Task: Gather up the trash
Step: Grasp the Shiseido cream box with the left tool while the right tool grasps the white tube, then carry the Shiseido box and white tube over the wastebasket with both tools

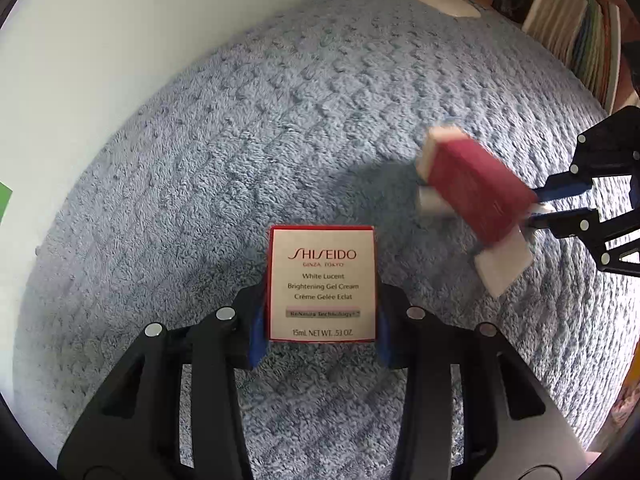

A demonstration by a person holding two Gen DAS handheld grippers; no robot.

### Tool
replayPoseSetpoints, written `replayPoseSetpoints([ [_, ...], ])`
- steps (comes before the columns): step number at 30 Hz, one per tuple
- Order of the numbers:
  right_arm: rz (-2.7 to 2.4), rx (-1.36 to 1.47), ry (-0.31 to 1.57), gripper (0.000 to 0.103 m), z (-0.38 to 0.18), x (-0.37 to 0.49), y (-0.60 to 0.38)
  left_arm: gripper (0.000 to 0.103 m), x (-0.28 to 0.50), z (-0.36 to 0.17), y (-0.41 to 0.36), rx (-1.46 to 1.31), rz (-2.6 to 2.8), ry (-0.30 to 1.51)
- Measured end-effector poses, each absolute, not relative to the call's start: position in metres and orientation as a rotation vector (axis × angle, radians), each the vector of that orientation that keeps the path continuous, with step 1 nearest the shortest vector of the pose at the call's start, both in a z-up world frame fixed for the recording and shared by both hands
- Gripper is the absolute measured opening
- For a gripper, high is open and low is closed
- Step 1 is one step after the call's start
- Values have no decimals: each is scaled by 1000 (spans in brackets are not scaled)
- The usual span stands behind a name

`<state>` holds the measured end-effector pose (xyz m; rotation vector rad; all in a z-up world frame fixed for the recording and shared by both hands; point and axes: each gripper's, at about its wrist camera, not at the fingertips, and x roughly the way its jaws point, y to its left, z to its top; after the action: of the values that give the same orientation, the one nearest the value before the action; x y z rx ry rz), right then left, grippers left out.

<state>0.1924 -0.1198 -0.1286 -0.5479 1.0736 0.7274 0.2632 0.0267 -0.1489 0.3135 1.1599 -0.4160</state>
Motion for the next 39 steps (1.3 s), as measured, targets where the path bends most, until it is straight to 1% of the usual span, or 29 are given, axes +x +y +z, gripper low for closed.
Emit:
replayPoseSetpoints([
  [4,727,-516,1111,14,-123,168,-137,38,245,-141,24,324,-400,1151],
  [10,689,-370,1133,14,-103,117,-178,38,202,-114,31,282,-392,1123],
  [16,624,-276,1127,14,-87,69,-215,38,162,-91,12,313,-427,1098],
  [27,490,-147,1027,14,-56,-20,-265,38,83,-67,-69,373,-569,1038],
  [39,309,-10,908,14,-18,-111,-355,38,2,-58,-182,491,-766,996],
])
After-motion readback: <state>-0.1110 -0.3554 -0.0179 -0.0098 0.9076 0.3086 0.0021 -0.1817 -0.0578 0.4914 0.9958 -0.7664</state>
